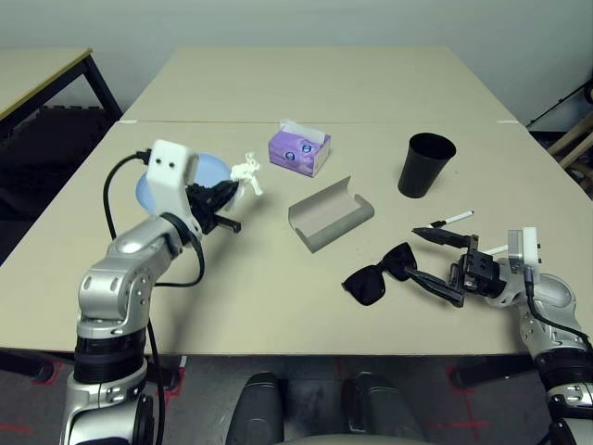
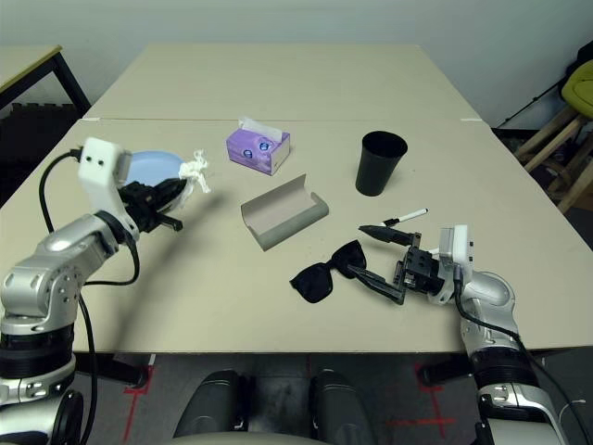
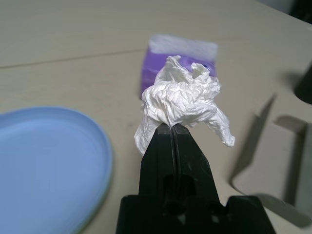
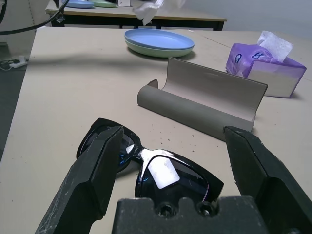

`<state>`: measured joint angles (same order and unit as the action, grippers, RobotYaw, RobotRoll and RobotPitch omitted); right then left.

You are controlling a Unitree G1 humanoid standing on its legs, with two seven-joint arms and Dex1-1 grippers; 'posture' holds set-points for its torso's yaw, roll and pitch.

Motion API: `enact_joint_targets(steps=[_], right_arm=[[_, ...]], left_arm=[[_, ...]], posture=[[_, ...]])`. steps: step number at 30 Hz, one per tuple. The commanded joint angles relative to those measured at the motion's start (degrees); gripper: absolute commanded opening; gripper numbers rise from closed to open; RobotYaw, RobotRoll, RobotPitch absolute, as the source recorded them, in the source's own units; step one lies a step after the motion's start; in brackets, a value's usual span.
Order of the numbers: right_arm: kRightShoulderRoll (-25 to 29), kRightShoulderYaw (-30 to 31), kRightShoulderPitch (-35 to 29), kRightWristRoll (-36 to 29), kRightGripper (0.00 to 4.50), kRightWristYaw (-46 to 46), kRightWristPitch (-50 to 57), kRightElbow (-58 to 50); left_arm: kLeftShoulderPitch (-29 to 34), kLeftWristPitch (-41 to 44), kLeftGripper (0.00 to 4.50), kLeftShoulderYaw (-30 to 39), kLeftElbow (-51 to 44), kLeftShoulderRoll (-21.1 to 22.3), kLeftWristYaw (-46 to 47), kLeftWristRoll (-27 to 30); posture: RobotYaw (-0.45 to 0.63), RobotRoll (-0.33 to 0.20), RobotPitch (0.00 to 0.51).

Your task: Organize and tidy the items on the table.

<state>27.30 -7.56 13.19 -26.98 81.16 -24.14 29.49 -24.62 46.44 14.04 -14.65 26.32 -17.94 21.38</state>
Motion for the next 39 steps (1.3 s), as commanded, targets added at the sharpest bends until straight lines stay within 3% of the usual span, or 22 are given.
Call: enact_joint_targets(steps=[1,8,14,17,26,27,30,39], right_arm=[[0.4,-0.1,0.6,0.1,4.5,0.3,0.1,0.4],[0.3,-0.1,0.7,0.1,4.5,0.4,0.1,0.4],[0.5,-0.3,0.2,0.0,4.5,0.0,0.3,-0.2],[0.8,-0.2,0.1,0.6,4.5,-0.6,0.3,-0.3],[1.4,0.0,0.3,1.0,4.5,-0.5,0.0,0.2],[1.2,0.1,0.5,1.1,4.5,-0.7,0.0,0.2],[0.9,0.1,0.7,1.1,4.5,-0.8,0.1,0.1],[0.9,-0.3,1.3,0.3,4.5,0.0,0.3,0.5]], left_arm=[[-0.2,-3.9,0.03,-0.2,5.1,-0.3,5.2,-5.3],[-0.1,-10.2,0.03,-4.7,13.3,-0.3,12.3,-15.6],[-1.3,-14.9,0.07,-6.9,19.7,-0.8,13.1,-19.5],[-1.8,-17.1,0.69,-7.3,22.5,-0.9,13.0,-20.3],[-2.4,-19.7,4.14,-6.0,24.7,-0.4,12.0,-20.2],[-2.5,-19.8,4.47,-5.4,24.5,-0.2,11.9,-19.8],[-2.3,-20.3,4.47,-2.0,20.6,-0.6,8.9,-14.9],[3.7,-6.9,4.47,7.6,1.6,1.7,-4.5,6.3]], posture=[[0.15,0.0,0.04],[0.15,0.0,0.039],[0.13,0.0,0.039],[0.13,0.0,0.04],[0.13,0.0,0.04],[0.13,0.0,0.039],[0.13,0.0,0.039],[0.15,0.0,0.036]])
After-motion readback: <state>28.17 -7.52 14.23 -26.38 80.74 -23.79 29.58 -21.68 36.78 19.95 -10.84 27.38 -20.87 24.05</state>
